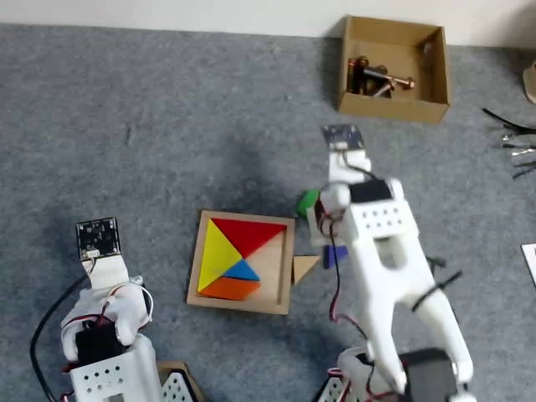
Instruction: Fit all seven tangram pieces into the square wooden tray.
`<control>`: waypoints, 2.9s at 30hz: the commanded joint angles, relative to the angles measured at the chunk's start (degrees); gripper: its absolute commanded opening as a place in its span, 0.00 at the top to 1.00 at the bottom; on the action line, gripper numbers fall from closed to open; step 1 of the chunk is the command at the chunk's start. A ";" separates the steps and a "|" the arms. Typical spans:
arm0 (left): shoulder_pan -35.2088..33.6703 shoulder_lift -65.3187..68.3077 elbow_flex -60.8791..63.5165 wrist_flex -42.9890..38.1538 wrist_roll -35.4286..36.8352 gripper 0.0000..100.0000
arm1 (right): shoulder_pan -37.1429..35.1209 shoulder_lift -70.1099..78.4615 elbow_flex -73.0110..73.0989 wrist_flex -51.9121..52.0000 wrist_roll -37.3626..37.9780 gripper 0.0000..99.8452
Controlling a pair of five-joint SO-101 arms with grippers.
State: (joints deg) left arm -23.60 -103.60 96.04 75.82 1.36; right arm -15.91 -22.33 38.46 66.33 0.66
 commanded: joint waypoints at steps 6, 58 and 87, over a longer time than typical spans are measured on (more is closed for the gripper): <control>-0.75 -0.31 1.10 0.18 0.62 0.99 | -0.66 -5.32 18.15 -22.64 -0.62 0.72; -0.75 -0.31 1.10 0.18 0.62 0.99 | 5.41 16.84 -0.22 -15.69 -5.01 0.82; -0.75 -0.31 1.10 0.18 0.62 0.99 | 5.58 16.57 -0.13 -15.60 -5.45 0.98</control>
State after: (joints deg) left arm -23.60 -103.60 96.04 75.82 1.36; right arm -11.08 -5.01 41.36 50.42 -4.88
